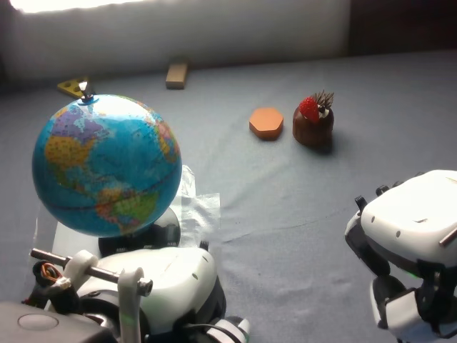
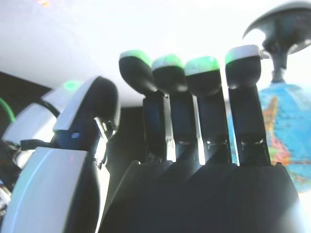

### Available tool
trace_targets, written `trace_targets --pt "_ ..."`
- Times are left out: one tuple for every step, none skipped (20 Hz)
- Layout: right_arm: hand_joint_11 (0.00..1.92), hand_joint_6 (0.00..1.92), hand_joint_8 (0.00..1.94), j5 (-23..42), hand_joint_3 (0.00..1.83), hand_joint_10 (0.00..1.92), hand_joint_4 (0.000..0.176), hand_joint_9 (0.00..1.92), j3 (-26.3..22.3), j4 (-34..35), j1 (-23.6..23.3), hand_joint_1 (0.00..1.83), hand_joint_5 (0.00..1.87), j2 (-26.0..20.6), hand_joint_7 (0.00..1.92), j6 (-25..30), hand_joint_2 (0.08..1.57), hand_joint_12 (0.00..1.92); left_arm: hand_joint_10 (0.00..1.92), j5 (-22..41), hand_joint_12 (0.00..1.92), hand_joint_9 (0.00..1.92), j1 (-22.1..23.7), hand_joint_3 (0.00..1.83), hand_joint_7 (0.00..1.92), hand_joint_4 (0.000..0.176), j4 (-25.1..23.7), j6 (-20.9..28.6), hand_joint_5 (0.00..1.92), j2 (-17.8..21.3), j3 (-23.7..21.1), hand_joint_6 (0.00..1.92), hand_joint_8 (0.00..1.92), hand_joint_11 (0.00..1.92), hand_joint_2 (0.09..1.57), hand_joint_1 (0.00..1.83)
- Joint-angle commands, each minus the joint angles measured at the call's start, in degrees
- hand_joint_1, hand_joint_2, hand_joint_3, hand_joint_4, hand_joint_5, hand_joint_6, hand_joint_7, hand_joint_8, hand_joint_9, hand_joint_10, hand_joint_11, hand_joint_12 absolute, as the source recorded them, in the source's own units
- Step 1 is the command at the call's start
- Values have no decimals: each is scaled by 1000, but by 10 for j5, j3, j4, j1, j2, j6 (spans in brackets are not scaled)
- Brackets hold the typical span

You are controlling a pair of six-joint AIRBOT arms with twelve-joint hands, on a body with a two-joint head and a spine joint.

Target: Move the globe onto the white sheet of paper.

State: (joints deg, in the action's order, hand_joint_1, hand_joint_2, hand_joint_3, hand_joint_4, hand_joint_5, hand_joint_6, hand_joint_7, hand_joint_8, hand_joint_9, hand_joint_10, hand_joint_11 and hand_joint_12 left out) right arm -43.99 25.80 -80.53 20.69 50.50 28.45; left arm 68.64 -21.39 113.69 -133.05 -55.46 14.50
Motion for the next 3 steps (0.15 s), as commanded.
trace_targets --pt "1374 1921 1941 -1 1146 1921 0 1292 -3 -30 0 956 731 -1 1198 -2 837 1921 1921 1 1921 1088 8 8 979 0 -37 2 888 1 -3 1921 1921 1042 1475 636" --pt "1383 1921 1941 1 1150 1921 0 1295 -3 -31 3 957 732 -1 1206 -2 835 1921 1921 1 1921 1089 9 7 980 0 -37 2 889 0 -4 1921 1921 1042 1475 638" --pt "1385 1921 1941 3 1151 1921 0 1295 -3 -33 5 957 732 -1 1208 -2 834 1921 1921 2 1921 1090 10 7 980 0 -37 2 890 1 -5 1921 1921 1042 1474 639"
